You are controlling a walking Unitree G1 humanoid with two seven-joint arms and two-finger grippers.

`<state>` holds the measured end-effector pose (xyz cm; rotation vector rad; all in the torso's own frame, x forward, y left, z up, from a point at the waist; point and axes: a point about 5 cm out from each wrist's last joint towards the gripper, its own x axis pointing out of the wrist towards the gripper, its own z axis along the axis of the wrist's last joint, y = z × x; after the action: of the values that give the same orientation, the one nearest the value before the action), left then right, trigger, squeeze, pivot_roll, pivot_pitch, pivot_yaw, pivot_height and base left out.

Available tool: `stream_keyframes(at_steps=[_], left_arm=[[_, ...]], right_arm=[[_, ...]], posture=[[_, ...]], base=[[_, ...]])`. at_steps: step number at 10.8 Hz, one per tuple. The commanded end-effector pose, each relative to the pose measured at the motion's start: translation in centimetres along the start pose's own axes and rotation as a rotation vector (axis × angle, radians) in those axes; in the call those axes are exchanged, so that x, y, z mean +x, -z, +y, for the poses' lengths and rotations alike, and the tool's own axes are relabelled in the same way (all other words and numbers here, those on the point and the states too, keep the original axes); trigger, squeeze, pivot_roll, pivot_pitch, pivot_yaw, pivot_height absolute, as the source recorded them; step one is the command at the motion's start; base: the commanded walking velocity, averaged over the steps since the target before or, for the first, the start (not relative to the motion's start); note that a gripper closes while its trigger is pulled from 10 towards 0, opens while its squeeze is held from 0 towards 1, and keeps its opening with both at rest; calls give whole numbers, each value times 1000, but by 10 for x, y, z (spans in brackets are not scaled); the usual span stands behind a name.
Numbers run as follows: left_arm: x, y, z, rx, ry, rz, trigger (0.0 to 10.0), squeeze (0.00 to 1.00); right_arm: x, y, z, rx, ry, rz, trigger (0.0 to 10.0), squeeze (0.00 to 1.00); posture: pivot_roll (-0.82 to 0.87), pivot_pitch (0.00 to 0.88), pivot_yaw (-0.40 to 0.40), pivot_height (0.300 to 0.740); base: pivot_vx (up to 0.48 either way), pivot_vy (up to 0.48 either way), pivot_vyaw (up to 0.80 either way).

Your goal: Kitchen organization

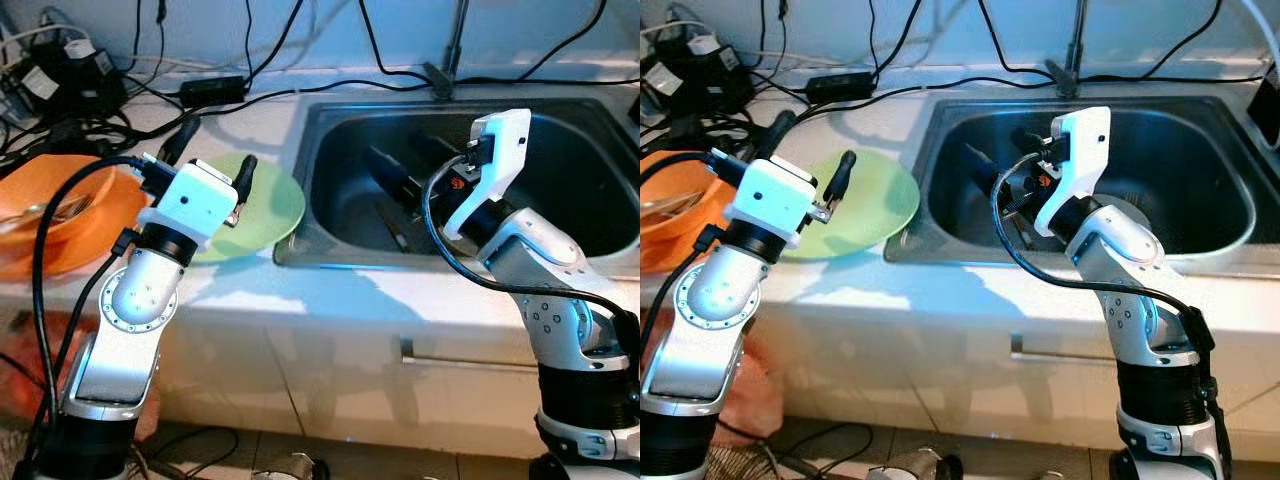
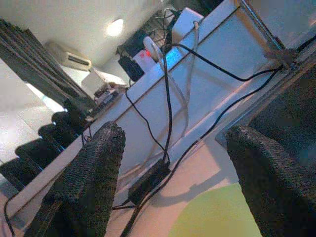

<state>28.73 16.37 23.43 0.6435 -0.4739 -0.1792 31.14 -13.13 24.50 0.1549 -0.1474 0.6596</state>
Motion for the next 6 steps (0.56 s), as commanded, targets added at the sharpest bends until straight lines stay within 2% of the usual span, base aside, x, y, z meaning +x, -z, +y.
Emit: stream_keyframes(at_steps=[1, 3, 6], left_arm=[[-1, -5, 3, 37, 6, -26, 10000, 0], [-4, -3, -2, 56, 37, -27, 10000, 0], [-4, 1, -1, 34, 26, -3, 10000, 0]], right_arm=[[1, -3, 2, -3, -11, -10, 10000, 0], [1, -2, 1, -4, -7, -5, 10000, 0], [1, -1, 1, -4, -3, -1, 10000, 0]], posture=[[144, 118, 111, 740], [141, 119, 111, 740], [141, 118, 109, 740]], base=[[0, 0, 0], [0, 0, 0], [0, 0, 0]])
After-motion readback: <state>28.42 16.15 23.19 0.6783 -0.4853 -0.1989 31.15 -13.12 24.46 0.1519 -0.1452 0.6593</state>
